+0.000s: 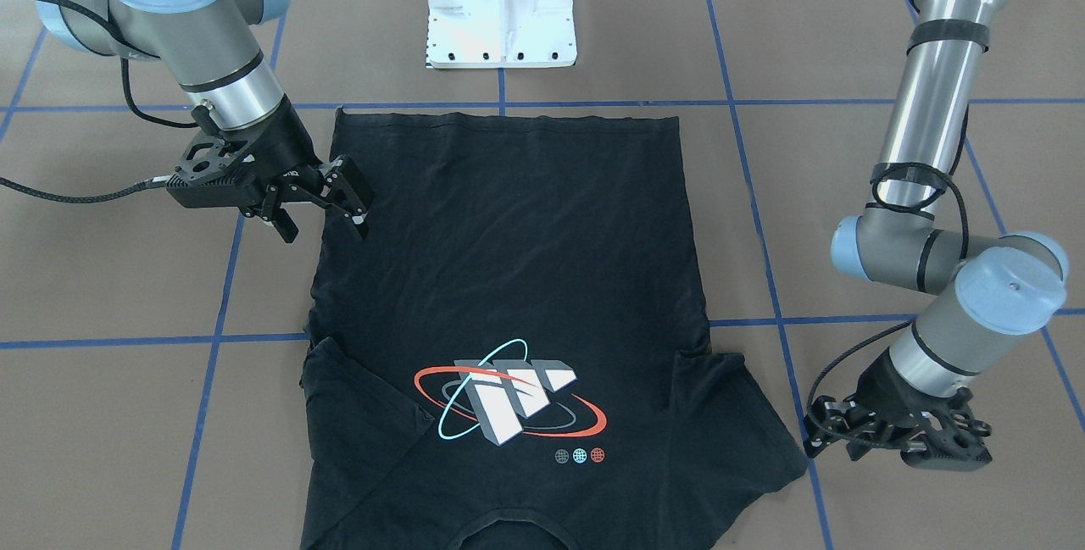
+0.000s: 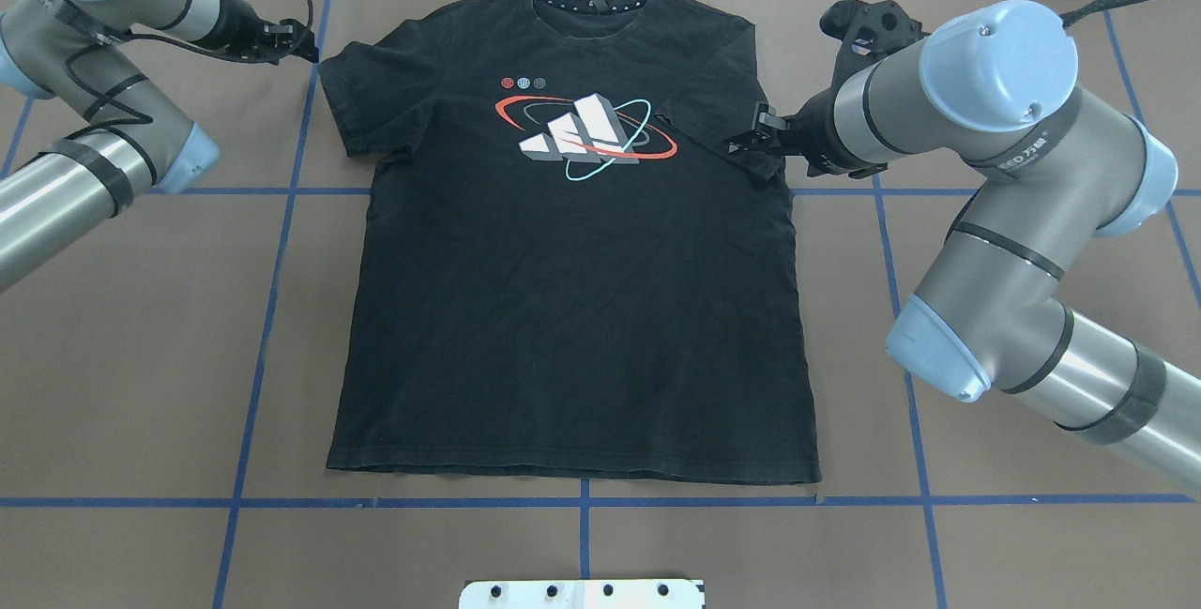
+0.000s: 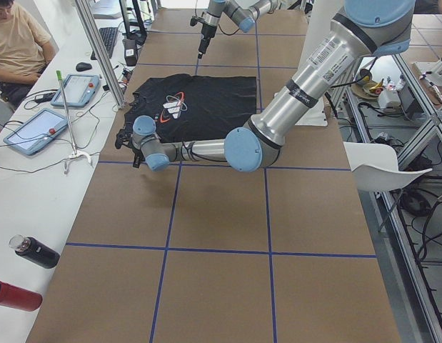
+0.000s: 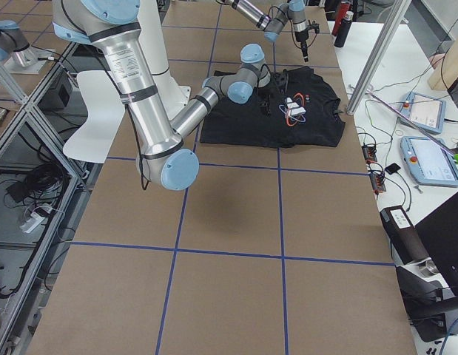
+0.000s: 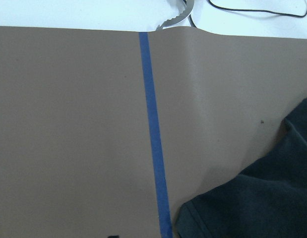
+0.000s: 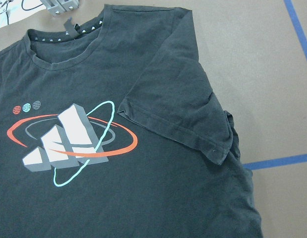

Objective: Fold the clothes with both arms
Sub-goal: 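Fold the sleeve nearest the left gripper inward with the left gripper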

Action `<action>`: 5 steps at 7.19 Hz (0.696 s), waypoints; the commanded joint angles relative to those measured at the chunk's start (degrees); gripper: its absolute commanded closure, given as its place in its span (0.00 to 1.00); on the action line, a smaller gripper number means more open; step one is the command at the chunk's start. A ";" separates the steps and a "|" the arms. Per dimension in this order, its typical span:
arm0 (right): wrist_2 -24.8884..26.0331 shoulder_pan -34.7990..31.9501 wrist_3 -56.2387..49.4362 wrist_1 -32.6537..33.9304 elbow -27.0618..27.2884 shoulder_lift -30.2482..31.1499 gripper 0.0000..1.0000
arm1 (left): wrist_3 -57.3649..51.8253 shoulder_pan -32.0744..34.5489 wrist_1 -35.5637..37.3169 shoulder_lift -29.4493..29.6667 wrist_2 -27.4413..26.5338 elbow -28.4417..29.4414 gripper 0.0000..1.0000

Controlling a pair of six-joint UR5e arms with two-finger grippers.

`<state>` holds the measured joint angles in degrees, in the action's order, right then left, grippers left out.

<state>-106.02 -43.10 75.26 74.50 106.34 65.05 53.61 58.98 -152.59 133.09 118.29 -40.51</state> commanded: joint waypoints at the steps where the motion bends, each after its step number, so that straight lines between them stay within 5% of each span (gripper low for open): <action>1: 1.42 0.21 -0.28 -0.06 -0.96 -0.02 0.00 | 0.53 -0.35 -0.34 1.37 -0.60 1.92 0.50; 5: 1.52 0.21 -0.29 -0.06 -0.88 0.51 0.00 | 0.71 -1.32 -2.53 2.52 -1.91 5.17 0.57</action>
<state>-104.52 -42.90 74.97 74.44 105.50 65.37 54.24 57.93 -154.36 135.20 117.04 -36.47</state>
